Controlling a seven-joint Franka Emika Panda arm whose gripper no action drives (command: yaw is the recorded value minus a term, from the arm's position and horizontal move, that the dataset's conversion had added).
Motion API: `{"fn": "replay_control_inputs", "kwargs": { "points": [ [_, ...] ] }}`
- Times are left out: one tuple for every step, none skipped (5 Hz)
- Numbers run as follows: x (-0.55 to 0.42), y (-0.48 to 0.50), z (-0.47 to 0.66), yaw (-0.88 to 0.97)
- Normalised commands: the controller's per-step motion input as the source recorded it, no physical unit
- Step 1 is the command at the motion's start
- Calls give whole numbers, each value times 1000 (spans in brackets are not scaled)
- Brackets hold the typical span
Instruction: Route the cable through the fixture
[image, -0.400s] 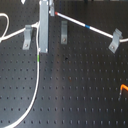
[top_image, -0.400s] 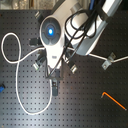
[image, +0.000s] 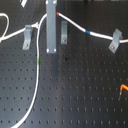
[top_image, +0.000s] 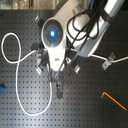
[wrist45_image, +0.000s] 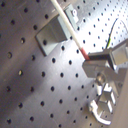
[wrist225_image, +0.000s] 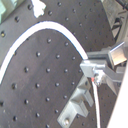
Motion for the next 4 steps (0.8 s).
{"fn": "replay_control_inputs", "kwargs": {
  "points": [
    [120,241,0,80],
    [10,91,8,0],
    [-5,94,23,0],
    [100,301,78,249]
  ]
}}
